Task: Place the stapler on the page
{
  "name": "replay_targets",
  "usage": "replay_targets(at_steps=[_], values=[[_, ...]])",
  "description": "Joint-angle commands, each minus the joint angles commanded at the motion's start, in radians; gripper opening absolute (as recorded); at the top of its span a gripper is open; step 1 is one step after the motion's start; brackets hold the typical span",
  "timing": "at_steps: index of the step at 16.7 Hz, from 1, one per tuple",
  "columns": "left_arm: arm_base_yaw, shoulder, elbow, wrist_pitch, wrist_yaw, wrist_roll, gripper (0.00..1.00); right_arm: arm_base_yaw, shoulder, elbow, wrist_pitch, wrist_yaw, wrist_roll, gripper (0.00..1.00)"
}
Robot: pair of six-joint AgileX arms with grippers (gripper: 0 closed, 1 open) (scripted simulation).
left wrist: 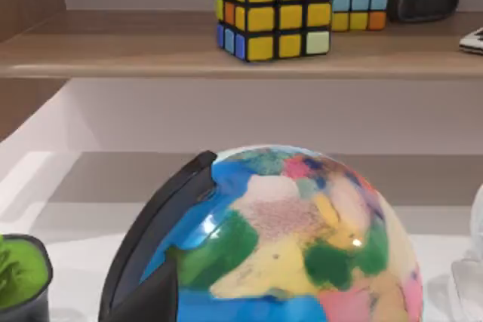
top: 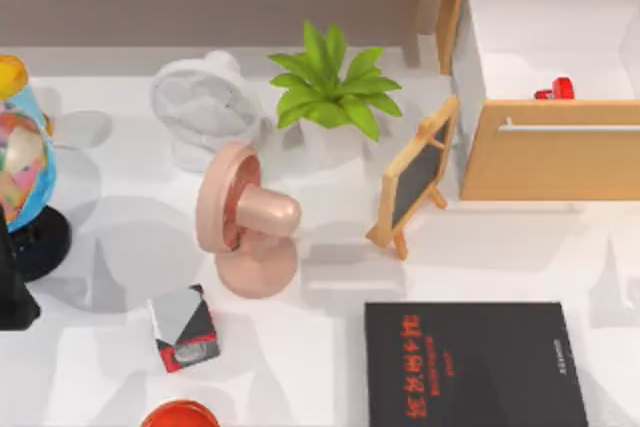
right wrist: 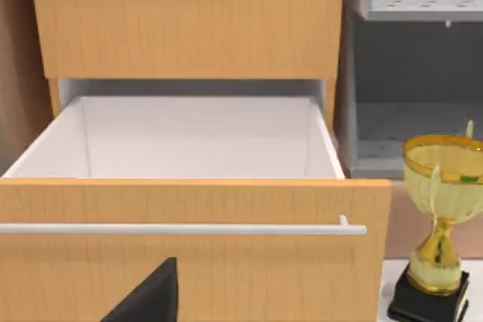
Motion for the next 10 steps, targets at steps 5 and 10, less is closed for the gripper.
replay_targets(at_steps=[5, 10], values=[[0.000, 0.000, 0.000, 0.000, 0.000, 0.000, 1.00, 0.005, 0.061, 0.060, -0.048, 0.001, 0.005, 1.00], [0.000, 0.000, 0.000, 0.000, 0.000, 0.000, 1.00, 0.025, 0.373, 0.366, -0.254, 0.005, 0.030, 1.00]])
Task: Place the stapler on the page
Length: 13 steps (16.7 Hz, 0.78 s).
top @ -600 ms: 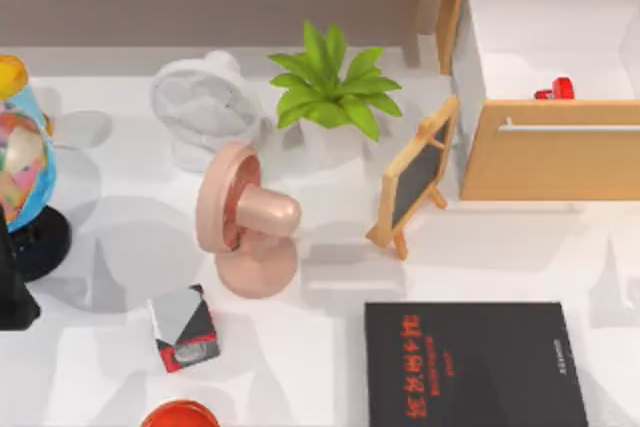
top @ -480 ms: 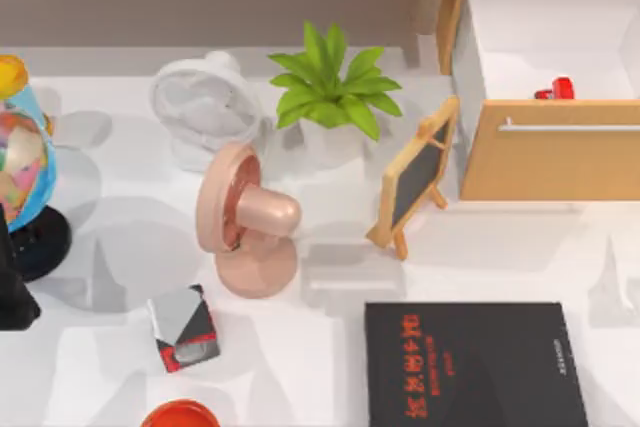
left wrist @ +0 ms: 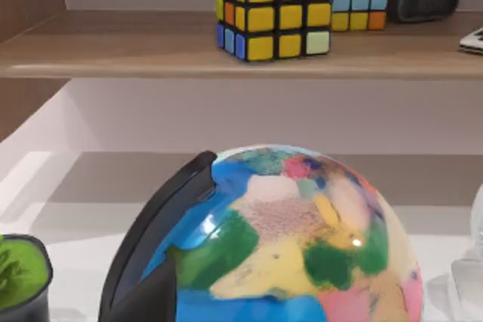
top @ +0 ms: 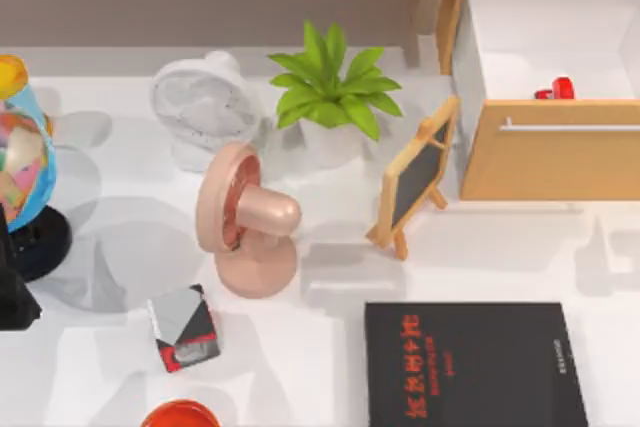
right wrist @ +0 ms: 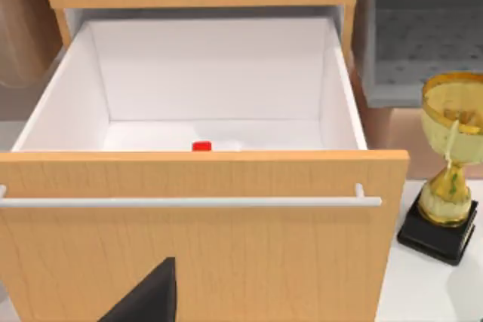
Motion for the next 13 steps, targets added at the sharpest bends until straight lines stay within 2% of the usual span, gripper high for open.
replay_targets(at_steps=[13], values=[[0.000, 0.000, 0.000, 0.000, 0.000, 0.000, 1.00, 0.080, 1.496, 1.328, -0.708, 0.007, 0.082, 1.00]])
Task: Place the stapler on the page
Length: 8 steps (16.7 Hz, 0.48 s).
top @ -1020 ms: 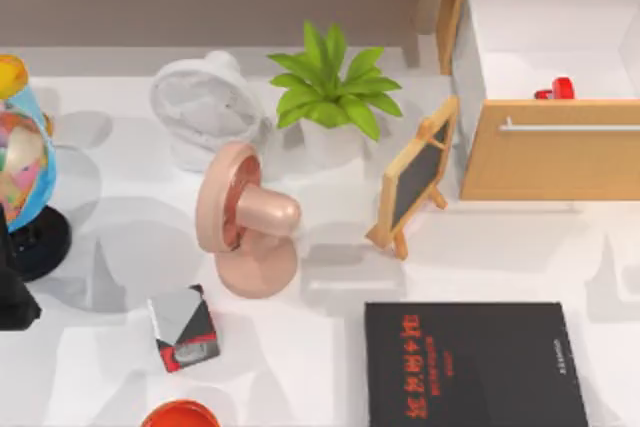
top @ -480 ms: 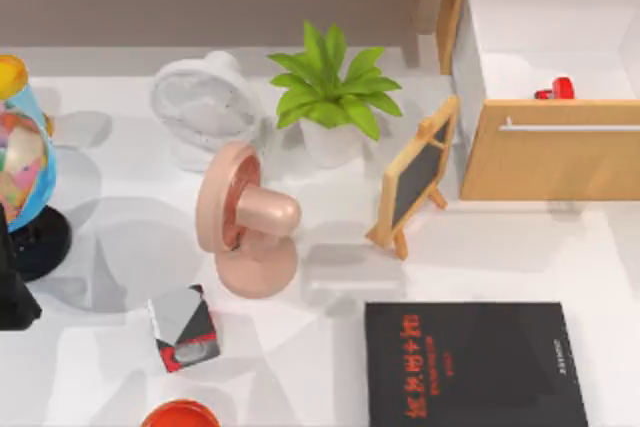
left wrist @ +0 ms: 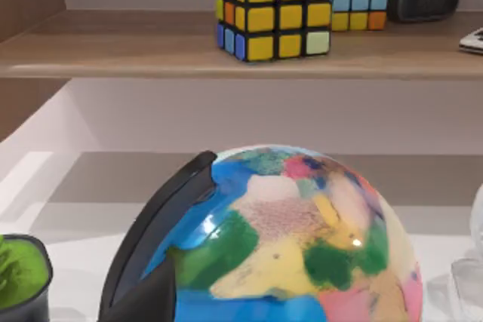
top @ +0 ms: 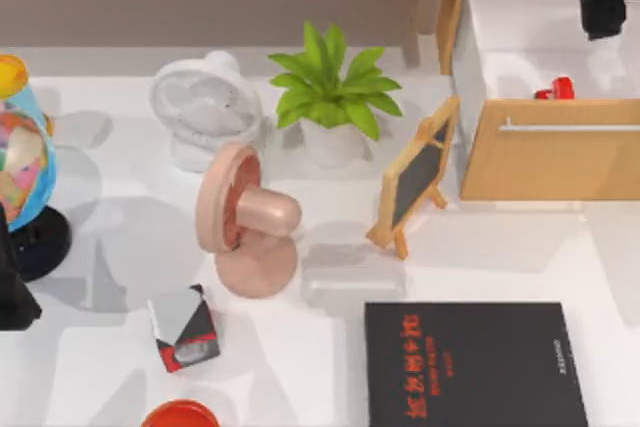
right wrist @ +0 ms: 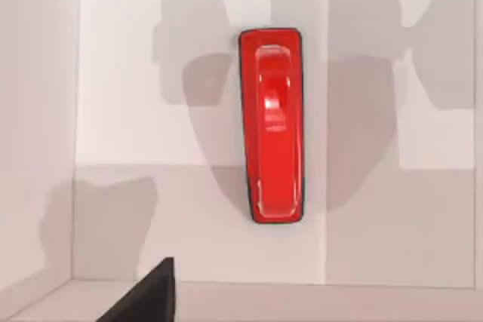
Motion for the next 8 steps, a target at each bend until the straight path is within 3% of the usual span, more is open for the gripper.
replay_targets(at_steps=[4, 8], values=[[0.000, 0.000, 0.000, 0.000, 0.000, 0.000, 1.00, 0.023, 0.345, 0.310, -0.181, 0.002, 0.019, 1.00], [0.000, 0.000, 0.000, 0.000, 0.000, 0.000, 1.00, 0.029, 0.528, 0.499, -0.292, 0.005, 0.035, 1.00]])
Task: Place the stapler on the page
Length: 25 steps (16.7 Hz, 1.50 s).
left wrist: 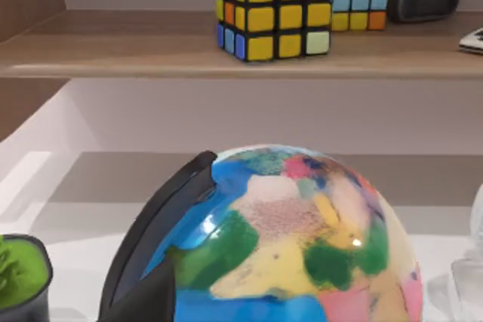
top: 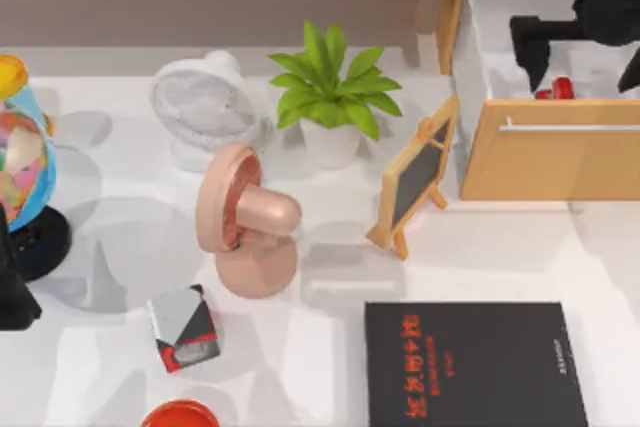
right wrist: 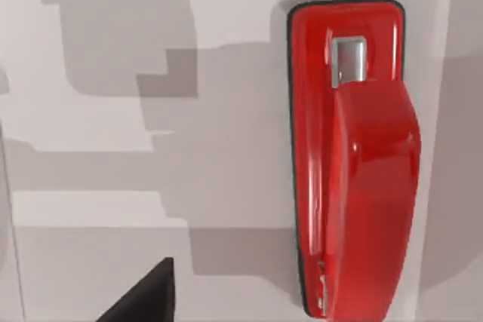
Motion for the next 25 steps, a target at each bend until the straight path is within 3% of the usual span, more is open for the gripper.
replay_targets(at_steps=[9, 25], values=[[0.000, 0.000, 0.000, 0.000, 0.000, 0.000, 1.00, -0.004, 0.030, 0.037, -0.022, 0.000, -0.006, 1.00], [0.000, 0.000, 0.000, 0.000, 0.000, 0.000, 1.00, 0.000, 0.011, -0.076, 0.071, -0.005, -0.065, 1.00]])
